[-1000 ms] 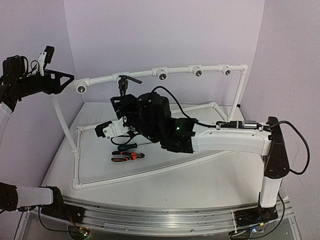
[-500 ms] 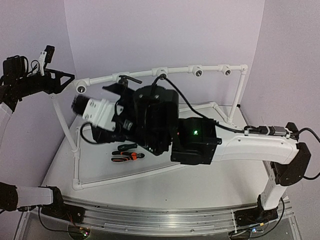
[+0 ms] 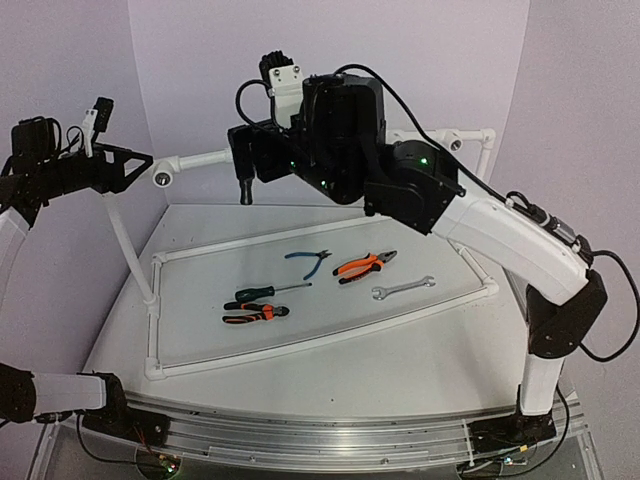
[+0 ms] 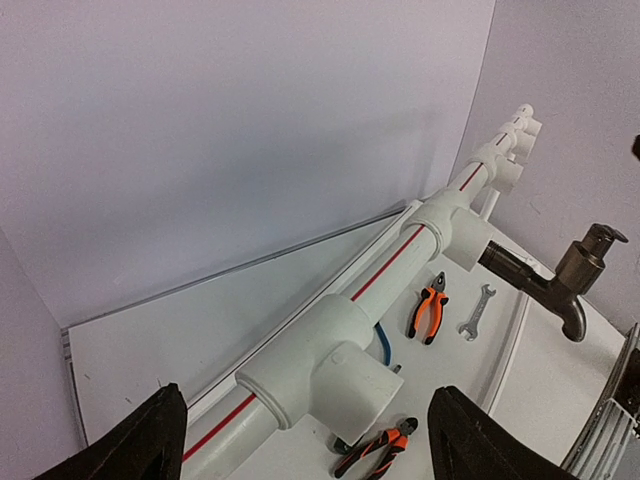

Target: Install the water faucets

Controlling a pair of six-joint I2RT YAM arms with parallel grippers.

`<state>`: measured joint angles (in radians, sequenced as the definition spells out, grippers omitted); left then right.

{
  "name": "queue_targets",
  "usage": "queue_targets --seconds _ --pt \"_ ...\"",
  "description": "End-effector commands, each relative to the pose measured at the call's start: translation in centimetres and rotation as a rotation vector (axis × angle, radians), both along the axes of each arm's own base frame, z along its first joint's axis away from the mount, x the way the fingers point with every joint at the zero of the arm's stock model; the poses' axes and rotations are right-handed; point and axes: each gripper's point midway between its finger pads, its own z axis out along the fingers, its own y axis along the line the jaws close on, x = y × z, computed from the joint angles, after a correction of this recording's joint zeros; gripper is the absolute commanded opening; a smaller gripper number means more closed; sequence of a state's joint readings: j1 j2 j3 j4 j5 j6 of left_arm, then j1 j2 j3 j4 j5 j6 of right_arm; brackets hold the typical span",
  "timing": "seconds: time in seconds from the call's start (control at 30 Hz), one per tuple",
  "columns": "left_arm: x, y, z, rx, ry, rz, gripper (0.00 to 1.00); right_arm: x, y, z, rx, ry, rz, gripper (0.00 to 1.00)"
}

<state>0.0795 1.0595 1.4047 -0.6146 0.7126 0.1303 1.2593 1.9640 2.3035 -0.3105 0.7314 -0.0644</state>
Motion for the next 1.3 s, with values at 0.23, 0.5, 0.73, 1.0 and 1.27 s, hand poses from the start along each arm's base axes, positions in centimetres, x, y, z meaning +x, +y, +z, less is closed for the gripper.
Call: queue_targets --seconds 0.23,0.5,0.73,1.0,1.27 --pt "-0.9 -0.4 1.4 -0.010 -0.064 -0.026 0.84 2.4 2.1 -6.5 -0.050 0.195 0.067 0.90" --pt "-1.1 -0.3 1.3 -0.002 -0.072 -0.018 0.83 4.4 1.8 -8.1 0.009 0.205 -0.067 0.48" --pt "-1.2 -0.2 1.2 0.005 -0.079 -0.013 0.83 5.3 1.2 -8.3 0.015 0.150 -0.139 0.10" --pt "-1.1 -0.1 0.8 0.014 -0.077 -0.008 0.82 5.7 0.3 -8.3 -0.030 0.111 -0.196 0.02" --pt "-2.0 -1.0 0.1 0.001 -0.081 -0.073 0.78 3.1 1.0 -8.9 -0.108 0.122 0.018 0.34"
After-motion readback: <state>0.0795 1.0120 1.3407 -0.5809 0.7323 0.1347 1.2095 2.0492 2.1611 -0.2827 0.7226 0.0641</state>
